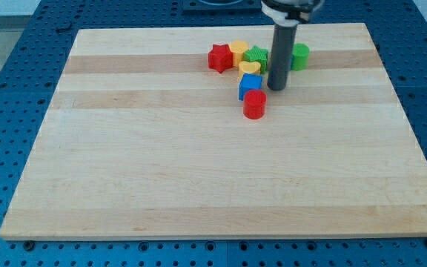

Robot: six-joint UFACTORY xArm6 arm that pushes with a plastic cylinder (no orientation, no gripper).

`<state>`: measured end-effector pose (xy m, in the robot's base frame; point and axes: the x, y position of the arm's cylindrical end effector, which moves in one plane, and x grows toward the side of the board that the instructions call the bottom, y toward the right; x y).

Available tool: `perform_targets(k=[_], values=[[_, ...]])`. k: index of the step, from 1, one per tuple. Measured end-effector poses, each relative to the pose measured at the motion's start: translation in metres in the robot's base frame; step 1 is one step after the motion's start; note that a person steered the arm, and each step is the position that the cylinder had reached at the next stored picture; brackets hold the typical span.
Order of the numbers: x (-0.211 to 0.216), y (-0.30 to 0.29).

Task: Push red star along with yellow hexagon a bit up

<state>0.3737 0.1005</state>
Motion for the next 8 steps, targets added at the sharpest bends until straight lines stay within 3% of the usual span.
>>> perform_targets(k=[2,3,4,6,8], values=[[0.077,0.005],[0.12,-0.019],[0.136,-0.061],[0.133,-0.16],[0.086,-0.181]])
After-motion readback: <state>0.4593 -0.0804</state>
